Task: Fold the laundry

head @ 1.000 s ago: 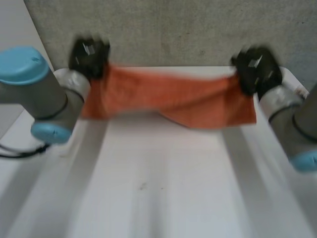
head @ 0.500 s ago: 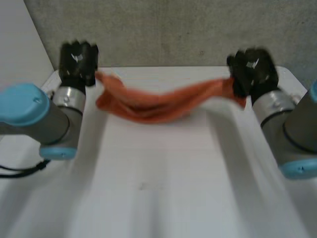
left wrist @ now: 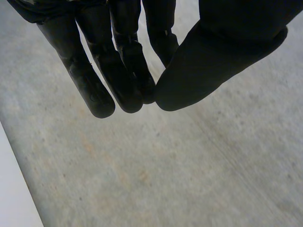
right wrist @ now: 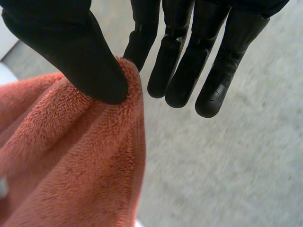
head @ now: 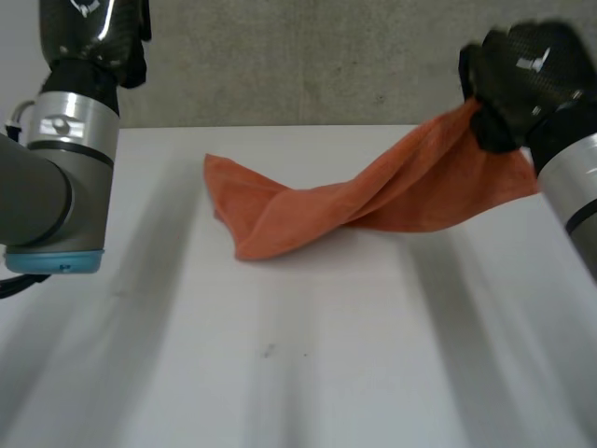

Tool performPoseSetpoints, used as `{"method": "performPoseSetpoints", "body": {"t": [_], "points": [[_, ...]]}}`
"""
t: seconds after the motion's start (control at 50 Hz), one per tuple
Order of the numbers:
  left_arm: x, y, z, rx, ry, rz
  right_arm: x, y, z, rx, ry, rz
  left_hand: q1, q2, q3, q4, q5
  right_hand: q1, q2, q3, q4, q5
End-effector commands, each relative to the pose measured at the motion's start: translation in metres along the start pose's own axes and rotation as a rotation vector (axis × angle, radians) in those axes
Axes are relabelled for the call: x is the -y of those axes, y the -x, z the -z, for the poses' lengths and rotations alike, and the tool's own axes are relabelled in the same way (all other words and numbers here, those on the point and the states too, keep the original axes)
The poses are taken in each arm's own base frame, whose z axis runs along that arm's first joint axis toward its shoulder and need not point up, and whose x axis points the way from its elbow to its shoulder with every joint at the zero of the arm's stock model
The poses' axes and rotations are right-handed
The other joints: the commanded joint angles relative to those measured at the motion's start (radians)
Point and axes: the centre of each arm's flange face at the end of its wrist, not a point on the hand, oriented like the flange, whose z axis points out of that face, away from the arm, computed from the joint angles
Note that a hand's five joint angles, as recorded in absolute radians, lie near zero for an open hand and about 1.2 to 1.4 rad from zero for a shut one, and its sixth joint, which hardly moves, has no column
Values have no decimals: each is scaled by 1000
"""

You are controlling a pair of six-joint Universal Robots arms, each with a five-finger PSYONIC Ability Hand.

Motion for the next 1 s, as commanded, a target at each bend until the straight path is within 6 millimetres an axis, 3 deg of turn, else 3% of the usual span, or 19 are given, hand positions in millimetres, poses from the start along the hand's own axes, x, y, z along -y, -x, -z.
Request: {"method": "performPoseSetpoints", "body": {"t": [0.02,0.04,0.06,0.12,0.16,0.2,0.26,0.3,0.32,0.36,0.52,0.64,0.7,0.78,1.0], "points": [[8,-22,26,-80,97,114,81,-15,6,-6,-201,6,-522,-532,-531,-531,-527,409,209,206,202,230],[8,-22,26,-81,98,114,81,-15,6,-6,-202,6,-525,-535,-533,-533,-530,409,209,206,202,230],[7,-31,37,-111,147,145,95,-12,3,0,-237,5,-615,-625,-624,-624,-620,409,209,206,202,230],[6,-36,61,-135,255,201,106,1,-9,23,-242,2,-748,-757,-756,-756,-752,409,209,206,202,230],[10,-34,73,-129,301,240,107,4,-16,21,-226,26,-760,-770,-768,-768,-765,409,209,206,202,230],[12,-31,97,-111,403,345,107,7,-21,20,-214,56,-757,-767,-765,-765,-762,409,209,206,202,230],[14,-33,109,-114,456,406,110,10,-26,10,-214,109,-745,-755,-754,-754,-750,409,209,206,202,230],[20,-38,135,-133,569,509,111,10,-27,4,-215,121,-725,-735,-733,-733,-730,409,209,206,202,230],[20,-38,135,-133,569,509,111,12,-26,-2,-212,120,-725,-735,-733,-733,-730,409,209,206,202,230],[24,-45,160,-165,702,577,110,12,-26,-11,-203,117,-608,-618,-616,-616,-613,409,209,206,202,230],[42,-69,204,-316,918,724,111,22,-18,-23,-177,100,-217,-227,-225,-225,-222,409,209,206,202,230],[46,-75,208,-355,934,781,115,28,-10,-9,-177,91,-223,-233,-231,-231,-227,409,209,206,202,230],[38,-81,206,-353,938,803,124,29,-1,-2,-194,83,-246,-256,-255,-255,-251,409,209,206,202,230],[13,-103,200,-365,931,809,130,32,8,6,-204,73,-468,-478,-477,-477,-473,409,209,206,202,230],[-42,-143,170,-330,908,797,145,32,38,29,-237,49,-516,-526,-525,-525,-521,409,209,206,202,230]]}}
